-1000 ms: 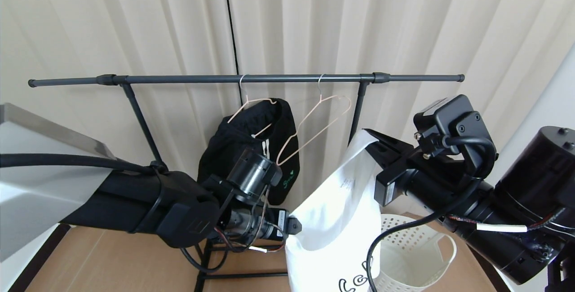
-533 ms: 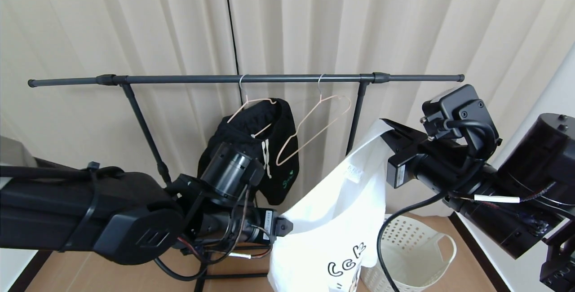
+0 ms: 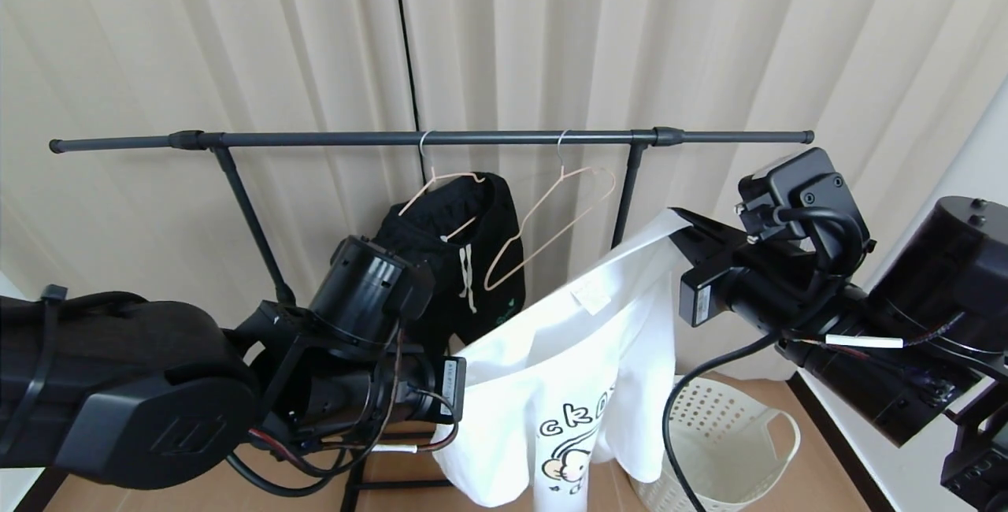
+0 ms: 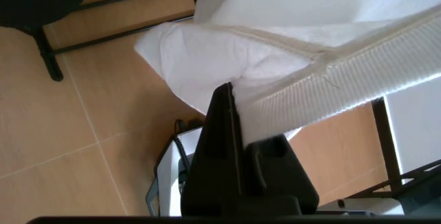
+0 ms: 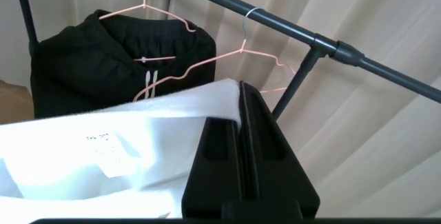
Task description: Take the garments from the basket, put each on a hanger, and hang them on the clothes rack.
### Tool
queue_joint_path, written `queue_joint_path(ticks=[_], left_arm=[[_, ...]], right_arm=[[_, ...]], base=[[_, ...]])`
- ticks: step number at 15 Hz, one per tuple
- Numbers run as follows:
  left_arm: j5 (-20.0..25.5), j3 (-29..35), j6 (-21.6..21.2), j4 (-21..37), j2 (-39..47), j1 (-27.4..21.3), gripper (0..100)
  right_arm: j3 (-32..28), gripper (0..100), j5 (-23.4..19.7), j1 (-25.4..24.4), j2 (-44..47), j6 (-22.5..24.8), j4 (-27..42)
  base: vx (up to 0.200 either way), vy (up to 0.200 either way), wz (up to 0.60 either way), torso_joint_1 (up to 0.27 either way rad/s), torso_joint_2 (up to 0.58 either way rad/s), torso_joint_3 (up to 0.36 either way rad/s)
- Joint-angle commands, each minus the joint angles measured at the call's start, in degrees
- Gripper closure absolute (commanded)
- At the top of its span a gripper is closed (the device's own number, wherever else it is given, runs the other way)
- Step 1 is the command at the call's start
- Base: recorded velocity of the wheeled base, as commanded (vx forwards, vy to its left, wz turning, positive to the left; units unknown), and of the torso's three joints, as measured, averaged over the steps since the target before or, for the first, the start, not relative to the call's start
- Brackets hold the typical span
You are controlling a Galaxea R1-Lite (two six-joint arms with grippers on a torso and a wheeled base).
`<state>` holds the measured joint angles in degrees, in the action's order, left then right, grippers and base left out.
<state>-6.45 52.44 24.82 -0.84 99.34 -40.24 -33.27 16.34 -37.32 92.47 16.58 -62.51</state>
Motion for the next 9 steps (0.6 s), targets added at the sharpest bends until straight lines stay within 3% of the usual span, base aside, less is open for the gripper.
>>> queue_joint_path(ticks=[1, 6, 7, 9], left_arm=[[-0.67, 0.55, -0.03, -0.13, -1.08, 0.25, 100], [-0.85, 4.6, -1.35, -0.04, -3.28, 0.87, 100], [-1.99, 5.48, -1.97, -0.04, -3.45, 1.04, 100], [-3.57, 6.79, -2.5, -0.13, -3.19, 1.48, 100]], right_arm=[[0.05, 100, 0.01, -0.04, 0.08, 0.03, 0.64], [-3.56, 100, -0.6, -0.04, -6.24, -0.67, 26.04], [-6.02, 100, -0.69, -0.13, -7.04, -3.75, 32.89], [-9.45, 100, -0.87, -0.3, -6.95, -7.7, 39.05]], base=[[0.0, 0.0, 0.0, 0.0, 0.0, 0.0], [0.0, 0.0, 0.0, 0.0, 0.0, 0.0], [0.0, 0.0, 0.0, 0.0, 0.0, 0.0], [0.0, 0.0, 0.0, 0.0, 0.0, 0.0]])
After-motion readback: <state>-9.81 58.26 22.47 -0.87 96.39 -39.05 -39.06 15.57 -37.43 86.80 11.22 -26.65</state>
